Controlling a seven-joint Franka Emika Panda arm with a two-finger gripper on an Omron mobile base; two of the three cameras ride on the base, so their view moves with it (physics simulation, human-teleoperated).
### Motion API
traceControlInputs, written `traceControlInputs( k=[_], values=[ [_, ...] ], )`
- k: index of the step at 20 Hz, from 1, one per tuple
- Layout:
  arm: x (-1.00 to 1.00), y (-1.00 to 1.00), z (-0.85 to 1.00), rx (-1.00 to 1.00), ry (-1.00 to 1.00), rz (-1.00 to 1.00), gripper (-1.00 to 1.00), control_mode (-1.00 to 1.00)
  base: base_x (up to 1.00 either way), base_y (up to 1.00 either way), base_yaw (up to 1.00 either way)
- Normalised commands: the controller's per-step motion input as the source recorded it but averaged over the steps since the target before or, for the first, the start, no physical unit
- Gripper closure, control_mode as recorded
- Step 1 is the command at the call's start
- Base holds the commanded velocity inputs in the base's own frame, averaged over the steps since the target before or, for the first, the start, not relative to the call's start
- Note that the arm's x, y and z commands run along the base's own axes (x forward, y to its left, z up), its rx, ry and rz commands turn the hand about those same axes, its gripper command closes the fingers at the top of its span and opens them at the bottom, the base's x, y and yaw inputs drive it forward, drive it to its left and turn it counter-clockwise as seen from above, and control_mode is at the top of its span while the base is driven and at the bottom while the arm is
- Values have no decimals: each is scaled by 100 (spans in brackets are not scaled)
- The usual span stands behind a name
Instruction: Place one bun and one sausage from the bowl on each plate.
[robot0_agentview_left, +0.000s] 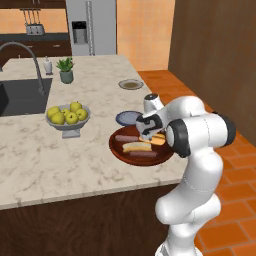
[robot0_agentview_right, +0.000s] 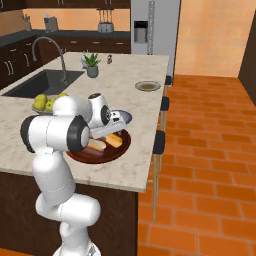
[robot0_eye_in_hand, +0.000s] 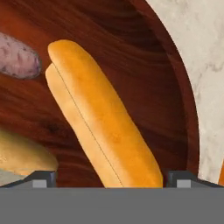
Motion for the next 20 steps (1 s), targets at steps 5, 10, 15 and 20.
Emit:
traceControlInputs(
  k=[5,10,15,20],
  values=[
    [47,-16,-28,0,7,2,-100,-100,0,0,0],
    [26,-9,-7,0,3,0,-100,-100,0,0,0],
    [0,0,0,0,0,0,-100,-100,0,0,0],
    [0,0,0,0,4,0,100,-100,0,0,0]
  ],
)
